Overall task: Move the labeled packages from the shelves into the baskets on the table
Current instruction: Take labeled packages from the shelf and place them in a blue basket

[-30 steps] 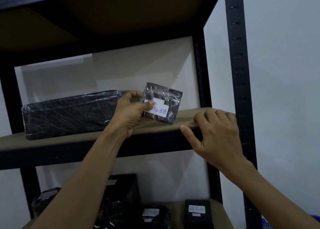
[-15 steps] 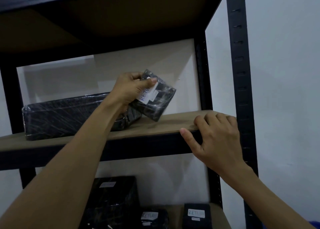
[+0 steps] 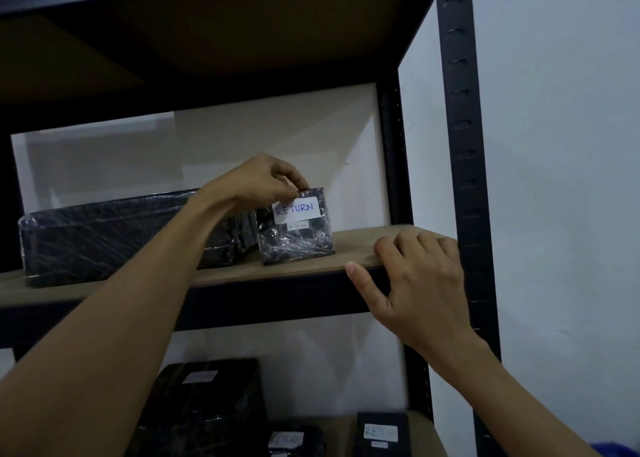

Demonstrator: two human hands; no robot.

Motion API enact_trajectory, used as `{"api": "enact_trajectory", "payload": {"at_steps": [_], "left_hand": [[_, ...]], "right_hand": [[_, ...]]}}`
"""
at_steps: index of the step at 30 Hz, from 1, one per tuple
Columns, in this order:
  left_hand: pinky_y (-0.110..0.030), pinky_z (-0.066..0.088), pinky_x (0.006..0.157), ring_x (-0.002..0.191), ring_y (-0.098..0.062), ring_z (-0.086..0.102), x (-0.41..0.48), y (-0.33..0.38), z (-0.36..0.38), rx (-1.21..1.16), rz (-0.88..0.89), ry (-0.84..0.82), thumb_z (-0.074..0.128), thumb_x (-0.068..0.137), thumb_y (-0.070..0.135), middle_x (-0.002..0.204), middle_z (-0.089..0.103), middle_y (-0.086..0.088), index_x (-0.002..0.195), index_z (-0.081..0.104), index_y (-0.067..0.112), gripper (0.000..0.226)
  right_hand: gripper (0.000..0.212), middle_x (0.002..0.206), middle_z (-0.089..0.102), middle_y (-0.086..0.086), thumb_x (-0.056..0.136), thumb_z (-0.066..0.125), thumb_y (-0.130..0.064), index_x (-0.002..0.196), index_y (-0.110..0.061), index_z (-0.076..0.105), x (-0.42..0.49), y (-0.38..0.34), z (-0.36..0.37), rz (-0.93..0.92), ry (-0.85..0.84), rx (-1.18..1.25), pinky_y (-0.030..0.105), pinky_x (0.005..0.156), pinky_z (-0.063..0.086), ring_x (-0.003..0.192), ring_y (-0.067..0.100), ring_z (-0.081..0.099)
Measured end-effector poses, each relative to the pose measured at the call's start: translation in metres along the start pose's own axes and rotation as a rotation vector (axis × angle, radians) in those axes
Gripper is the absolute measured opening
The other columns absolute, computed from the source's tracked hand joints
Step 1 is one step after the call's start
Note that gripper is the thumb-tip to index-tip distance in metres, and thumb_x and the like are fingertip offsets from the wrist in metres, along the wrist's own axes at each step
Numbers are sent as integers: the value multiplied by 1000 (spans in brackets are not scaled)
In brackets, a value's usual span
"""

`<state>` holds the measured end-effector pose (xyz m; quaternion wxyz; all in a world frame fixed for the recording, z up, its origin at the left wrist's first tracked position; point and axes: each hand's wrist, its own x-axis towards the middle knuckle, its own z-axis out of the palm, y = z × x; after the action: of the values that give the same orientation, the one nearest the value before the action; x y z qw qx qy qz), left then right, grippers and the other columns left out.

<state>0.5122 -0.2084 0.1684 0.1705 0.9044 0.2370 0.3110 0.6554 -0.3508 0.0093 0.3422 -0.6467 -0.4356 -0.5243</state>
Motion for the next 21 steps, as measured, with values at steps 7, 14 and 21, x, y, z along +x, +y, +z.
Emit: {"api": "enact_trajectory", "payload": {"at_steps": [7,14,21], "left_hand": [[-31,58,70,87,-23,61,-27,-22,8,-461,23,130,59,77,-18,91,60,-11,98,61,12,37],[-27,58,56,74,-23,68,-45,-41,25,-722,-20,189,61,81,-13,91,68,-18,111,52,11,39],[-26,57,57,80,-21,70,-56,-43,29,-643,19,137,56,84,-15,99,70,-16,122,50,23,54]], "right_hand": [[54,79,60,8,91,34,-59,84,-12,63,0,1,2,-1,15,-4,39,77,37,75,27,53],[55,79,60,9,91,34,-58,84,-12,62,-1,0,2,-1,33,-3,39,76,37,75,28,53],[54,78,59,9,91,35,-58,84,-12,62,-1,0,2,-5,35,-2,39,75,36,74,28,52]]}}
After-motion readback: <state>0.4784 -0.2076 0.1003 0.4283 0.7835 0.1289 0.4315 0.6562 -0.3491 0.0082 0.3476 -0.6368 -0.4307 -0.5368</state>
